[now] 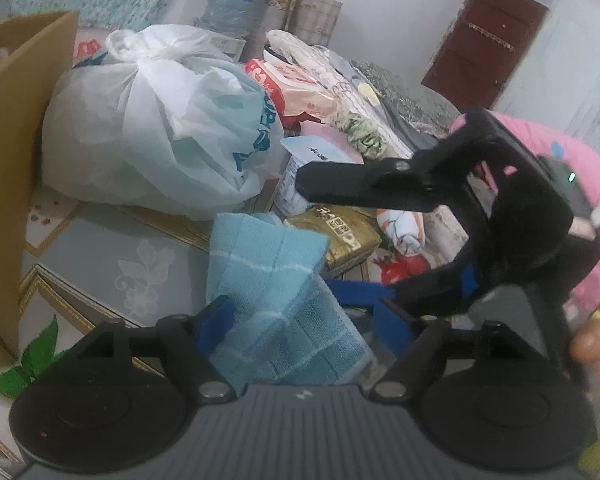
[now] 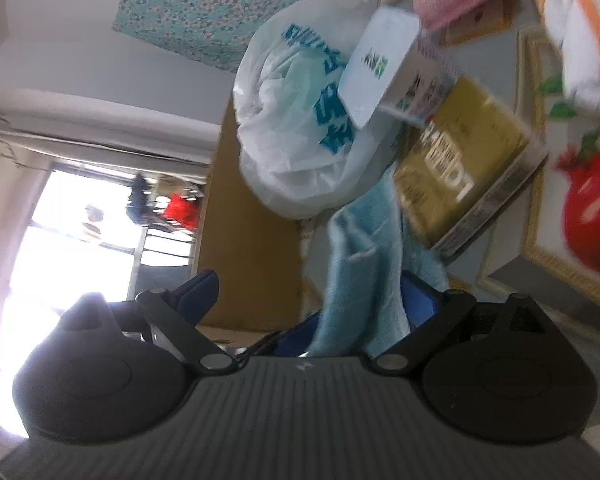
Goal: Organize soft objects
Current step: 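Bring the right tool to the towel and grasp its edge, then grasp the towel with the left tool while the right tool holds it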
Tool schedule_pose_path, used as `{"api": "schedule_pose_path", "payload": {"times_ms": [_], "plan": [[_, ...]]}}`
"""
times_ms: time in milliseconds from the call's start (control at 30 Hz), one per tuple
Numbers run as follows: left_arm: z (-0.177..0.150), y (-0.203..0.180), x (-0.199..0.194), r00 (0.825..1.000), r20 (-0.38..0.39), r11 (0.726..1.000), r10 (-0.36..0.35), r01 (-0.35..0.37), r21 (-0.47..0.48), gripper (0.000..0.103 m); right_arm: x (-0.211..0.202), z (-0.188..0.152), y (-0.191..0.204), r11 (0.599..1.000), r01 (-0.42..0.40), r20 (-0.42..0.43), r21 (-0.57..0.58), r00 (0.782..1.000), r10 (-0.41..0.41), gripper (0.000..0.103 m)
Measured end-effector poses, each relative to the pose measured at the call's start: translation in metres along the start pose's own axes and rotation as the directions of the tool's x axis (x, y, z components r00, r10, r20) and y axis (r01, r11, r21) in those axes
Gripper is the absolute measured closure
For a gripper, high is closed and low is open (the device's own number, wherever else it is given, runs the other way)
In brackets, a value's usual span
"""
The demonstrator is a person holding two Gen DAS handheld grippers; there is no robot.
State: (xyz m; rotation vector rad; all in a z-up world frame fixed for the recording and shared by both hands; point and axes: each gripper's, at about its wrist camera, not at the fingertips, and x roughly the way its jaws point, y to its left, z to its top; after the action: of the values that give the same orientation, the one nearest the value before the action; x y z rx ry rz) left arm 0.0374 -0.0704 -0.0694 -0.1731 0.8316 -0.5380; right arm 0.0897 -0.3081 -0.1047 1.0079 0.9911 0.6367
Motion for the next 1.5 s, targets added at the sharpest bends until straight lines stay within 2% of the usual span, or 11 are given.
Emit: {"api": "schedule_pose_path", "payload": {"times_ms": [133,300,467,633,733,900,1000,1100,1233,1367,1500], "plan": [[-0.003,-0.005,0.002,1.000,0.001,0.999,0.000,0.000,0.045,0.022,-0.005,0.000,0.015,0.986,0.130,0.050,-0.108,0.991,-0.126,0.009],[-0.007,-0.006,0.001,1.000,0.000,0.997,-0.016,0.016,0.079,0.021,0.001,-0.009,0.024,0.938,0.282,0.072,-0.200,0.959,-0.273,0.011],[-0.011,0.004,-0.006,1.000,0.002,0.998,-0.014,0.014,0.069,0.021,0.003,-0.015,0.030,0.909,0.340,0.089,-0.240,0.941,-0.328,0.014],[-0.016,0.018,-0.010,0.999,-0.033,0.999,0.040,-0.039,0.034,0.020,0.010,-0.019,0.036,0.883,0.373,0.093,-0.285,0.928,-0.361,0.017],[-0.019,0.025,-0.014,0.999,-0.030,0.999,0.043,-0.042,0.008,0.024,0.011,-0.019,0.034,0.893,0.360,0.085,-0.271,0.933,-0.351,0.027],[-0.016,0.033,-0.018,0.997,-0.030,0.997,0.071,-0.072,-0.029,0.050,0.004,-0.022,0.028,0.891,0.372,0.097,-0.259,0.928,-0.359,0.061],[-0.013,0.039,-0.019,0.997,-0.040,0.995,0.067,-0.069,-0.066,0.073,-0.002,-0.025,0.022,0.902,0.354,0.087,-0.245,0.935,-0.344,0.068],[-0.010,0.040,-0.020,0.998,-0.039,0.994,0.056,-0.059,-0.097,0.079,-0.007,-0.029,0.015,0.921,0.322,0.083,-0.221,0.947,-0.311,0.069],[-0.003,0.037,-0.022,0.999,-0.030,0.991,0.014,-0.018,-0.134,0.081,-0.010,-0.025,0.007,0.947,0.274,0.072,-0.169,0.962,-0.265,0.064],[0.004,0.035,-0.020,1.000,-0.001,0.982,-0.023,0.022,-0.190,0.081,-0.018,-0.020,-0.010,0.989,0.138,0.054,-0.044,0.989,-0.135,0.033],[0.007,0.030,-0.017,0.999,0.021,0.978,-0.034,0.037,-0.204,0.081,-0.024,-0.019,-0.015,0.998,0.066,0.060,-0.002,0.996,-0.066,0.024]]}}
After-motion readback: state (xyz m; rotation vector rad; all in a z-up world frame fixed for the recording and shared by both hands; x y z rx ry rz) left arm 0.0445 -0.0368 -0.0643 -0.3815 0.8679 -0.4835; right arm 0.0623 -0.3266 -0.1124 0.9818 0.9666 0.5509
